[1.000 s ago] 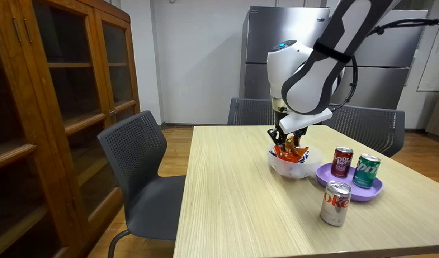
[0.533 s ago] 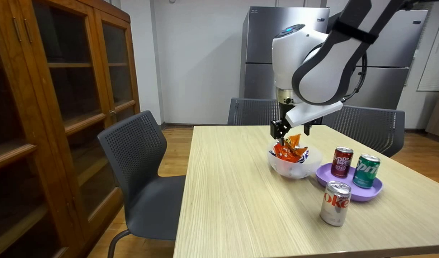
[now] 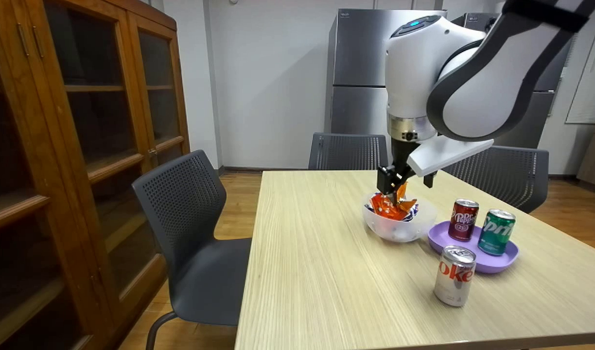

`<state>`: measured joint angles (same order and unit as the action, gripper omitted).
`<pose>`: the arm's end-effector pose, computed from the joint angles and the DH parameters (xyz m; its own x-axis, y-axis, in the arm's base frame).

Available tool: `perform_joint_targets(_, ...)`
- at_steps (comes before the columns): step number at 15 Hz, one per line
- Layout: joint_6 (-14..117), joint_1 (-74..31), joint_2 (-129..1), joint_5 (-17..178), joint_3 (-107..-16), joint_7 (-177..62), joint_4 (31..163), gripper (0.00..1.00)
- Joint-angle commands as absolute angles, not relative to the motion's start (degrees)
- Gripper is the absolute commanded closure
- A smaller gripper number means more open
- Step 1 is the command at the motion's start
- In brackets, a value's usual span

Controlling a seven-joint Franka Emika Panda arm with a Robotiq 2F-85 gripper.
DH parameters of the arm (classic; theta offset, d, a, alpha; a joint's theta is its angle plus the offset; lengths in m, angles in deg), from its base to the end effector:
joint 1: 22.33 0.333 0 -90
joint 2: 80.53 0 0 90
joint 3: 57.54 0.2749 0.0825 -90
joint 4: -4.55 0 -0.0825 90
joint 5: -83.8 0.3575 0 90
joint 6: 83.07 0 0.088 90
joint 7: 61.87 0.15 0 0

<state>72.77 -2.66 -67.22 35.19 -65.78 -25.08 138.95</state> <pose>0.4952 0.1116 0.1847 0.9108 0.3506 0.2181 0.2566 -0.8945 0.3661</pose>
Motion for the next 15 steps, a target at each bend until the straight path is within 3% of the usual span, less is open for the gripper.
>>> perform_joint_targets(1, 75.06, -2.71, -72.46, 33.38, -65.91, -25.27, 145.77, 0.00)
perform_joint_targets(15, 90.31, -5.45, -75.81, 32.83, -71.57, -32.33, 158.29, 0.00)
